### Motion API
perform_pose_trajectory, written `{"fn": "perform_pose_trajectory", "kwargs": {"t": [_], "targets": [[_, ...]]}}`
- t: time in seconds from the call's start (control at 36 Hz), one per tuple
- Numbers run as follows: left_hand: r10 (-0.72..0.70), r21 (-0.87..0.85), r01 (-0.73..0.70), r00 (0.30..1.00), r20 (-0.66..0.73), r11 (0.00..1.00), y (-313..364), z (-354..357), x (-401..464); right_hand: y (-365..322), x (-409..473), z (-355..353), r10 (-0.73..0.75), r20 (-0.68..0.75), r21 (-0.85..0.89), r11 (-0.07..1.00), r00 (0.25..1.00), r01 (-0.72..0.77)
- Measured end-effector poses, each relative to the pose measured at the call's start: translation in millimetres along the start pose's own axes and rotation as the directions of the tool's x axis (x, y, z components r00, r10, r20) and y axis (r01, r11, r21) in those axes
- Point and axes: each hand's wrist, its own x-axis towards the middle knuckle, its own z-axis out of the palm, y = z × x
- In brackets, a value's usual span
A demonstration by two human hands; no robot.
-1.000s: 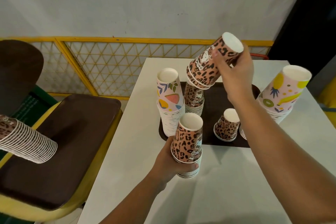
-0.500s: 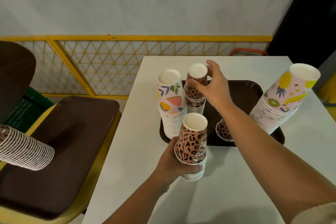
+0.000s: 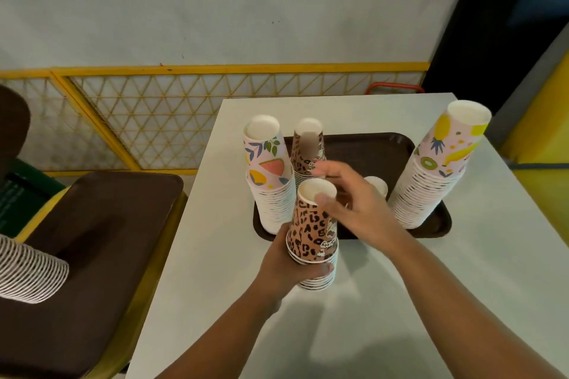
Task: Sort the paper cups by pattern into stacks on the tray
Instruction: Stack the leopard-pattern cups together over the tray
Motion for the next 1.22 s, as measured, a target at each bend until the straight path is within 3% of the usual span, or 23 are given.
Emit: {"fn": "perform_pose_trajectory", "kwargs": {"t": [0.25,0.81,1.0,1.22], "targets": [[-0.003,-0.02,0.0,0.994,-0.109,1.0,0,31,-4,11,-19,-4,0.001,-0.026,-0.101,0.995,1.0,-0.003],[0.055,0.036,-0.045,0.932,-0.358,0.998,-3,71,-27,24,-24,-21,-0.145,0.031,-0.059,0.987,0.989,0.146],[0.021,-0.007,-0.025,0.926,-0.377,1.0,-8,68,-34,25,-27,-12,-0.149,0.059,-0.054,0.987,0.987,0.153],[0.026,-0.014,-0.033,0.93,-0.366,0.999,-4,50,-35,9,-16,-10,-0.159,-0.034,-0.02,0.987,0.987,0.158]]}}
